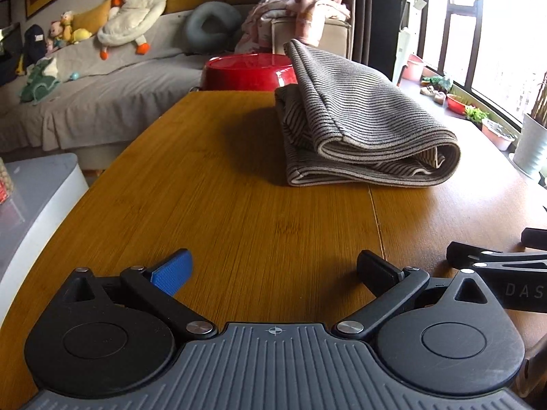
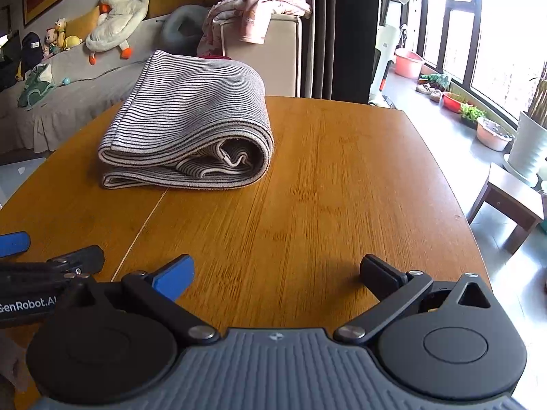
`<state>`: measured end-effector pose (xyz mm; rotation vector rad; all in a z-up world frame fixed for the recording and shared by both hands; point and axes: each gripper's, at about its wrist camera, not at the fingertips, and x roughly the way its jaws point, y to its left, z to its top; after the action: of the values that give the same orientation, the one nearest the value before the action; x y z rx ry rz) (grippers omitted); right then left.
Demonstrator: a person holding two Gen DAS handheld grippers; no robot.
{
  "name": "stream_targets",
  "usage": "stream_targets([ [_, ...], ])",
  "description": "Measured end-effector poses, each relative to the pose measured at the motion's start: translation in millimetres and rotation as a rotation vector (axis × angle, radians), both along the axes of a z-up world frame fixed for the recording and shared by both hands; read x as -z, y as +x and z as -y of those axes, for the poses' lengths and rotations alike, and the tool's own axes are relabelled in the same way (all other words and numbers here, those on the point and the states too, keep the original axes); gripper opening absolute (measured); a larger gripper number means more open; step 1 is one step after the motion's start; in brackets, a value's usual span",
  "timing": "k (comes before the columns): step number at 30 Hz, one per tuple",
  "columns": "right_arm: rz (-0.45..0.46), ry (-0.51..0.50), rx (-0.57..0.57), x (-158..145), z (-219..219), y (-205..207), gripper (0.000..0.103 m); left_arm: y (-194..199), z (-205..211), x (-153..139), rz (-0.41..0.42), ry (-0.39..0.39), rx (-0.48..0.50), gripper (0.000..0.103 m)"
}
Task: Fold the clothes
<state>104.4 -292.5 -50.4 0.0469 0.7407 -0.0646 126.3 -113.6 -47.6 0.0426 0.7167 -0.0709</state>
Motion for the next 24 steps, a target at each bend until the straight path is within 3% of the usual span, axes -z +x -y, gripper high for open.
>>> stream_targets([
  [24,0.001,0.000,0.000,1.0,-0.1,-0.2,0.103,2.7,1.1,-1.1,0.004,0.002,-0.012,0.103],
])
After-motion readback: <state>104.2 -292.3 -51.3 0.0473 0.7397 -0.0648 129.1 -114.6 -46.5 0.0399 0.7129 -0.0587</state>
